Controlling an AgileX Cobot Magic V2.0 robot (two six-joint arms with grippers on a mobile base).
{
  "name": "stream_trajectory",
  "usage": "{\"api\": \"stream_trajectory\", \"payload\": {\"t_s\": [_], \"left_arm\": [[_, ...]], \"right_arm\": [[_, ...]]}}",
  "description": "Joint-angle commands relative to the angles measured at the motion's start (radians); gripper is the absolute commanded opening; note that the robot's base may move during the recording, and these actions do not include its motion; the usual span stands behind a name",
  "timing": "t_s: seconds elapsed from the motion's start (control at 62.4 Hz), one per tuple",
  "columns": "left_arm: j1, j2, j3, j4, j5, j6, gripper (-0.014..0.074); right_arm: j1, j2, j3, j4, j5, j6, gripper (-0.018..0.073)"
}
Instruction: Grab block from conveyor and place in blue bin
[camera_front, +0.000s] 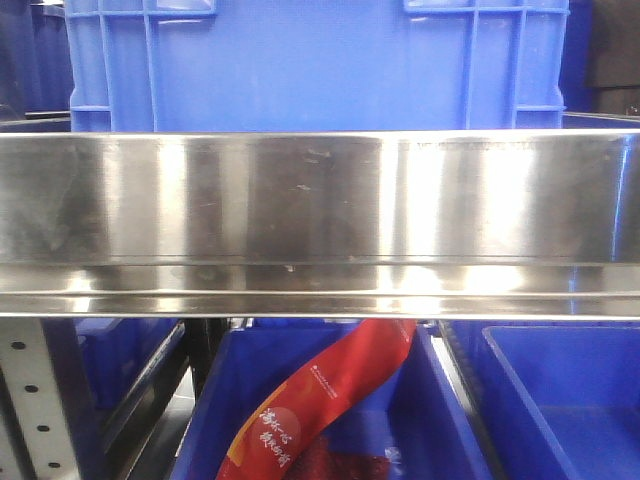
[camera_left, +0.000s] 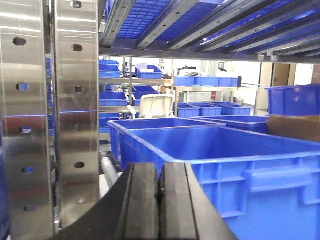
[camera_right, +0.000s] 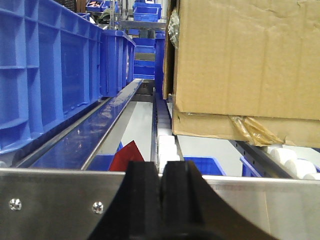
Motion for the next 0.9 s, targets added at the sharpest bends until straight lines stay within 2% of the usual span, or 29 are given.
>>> {"api": "stream_trajectory", "payload": {"t_s": [0.0, 0.064, 0.096, 0.128, 0.369, 0.481, 0.545, 0.722, 0.834, 0.882], "left_arm": [[0.008, -0.002, 0.027, 0.033, -0.016, -0.013, -0.0111], [0.029, -0.002, 0.064, 0.069, -0.016, -0.102, -0.0111], [0.055, -0.006, 0.096, 0.100, -0.016, -0.172, -0.0111], [0.074, -0.010, 0.120, 0.112, -0.021, -0.185, -0.0111], [0.225, -0.108, 0.307, 0.106, -0.047, -0.158, -0.0111], [0.269, -0.190, 0.402, 0.106, -0.100, -0.158, -0.0111], [0.285, -0.193, 0.450, 0.100, -0.134, -0.158, -0.0111], [0.302, -0.193, 0.541, 0.096, -0.370, -0.158, -0.0111], [0.302, -0.193, 0.541, 0.096, -0.337, -0.148, -0.0111], [0.302, -0.193, 0.541, 0.096, -0.330, -0.109, -0.0111]], "right_arm": [[-0.002, -0.004, 0.002, 0.002, -0.016, -0.001, -0.0162], [-0.002, -0.004, 0.002, 0.002, -0.016, -0.001, -0.0162], [-0.002, -0.004, 0.002, 0.002, -0.016, -0.001, -0.0162], [-0.002, -0.004, 0.002, 0.002, -0.016, -0.001, -0.0162], [-0.002, -0.004, 0.002, 0.002, -0.016, -0.001, -0.0162], [-0.002, -0.004, 0.002, 0.002, -0.016, -0.001, -0.0162], [-0.002, -0.004, 0.002, 0.002, -0.016, -0.001, -0.0162], [-0.002, -0.004, 0.002, 0.002, -0.016, -0.001, -0.0162], [-0.002, -0.004, 0.002, 0.002, -0.016, -0.001, -0.0162], [-0.002, -0.004, 0.002, 0.002, -0.016, -0.001, -0.0162]]}}
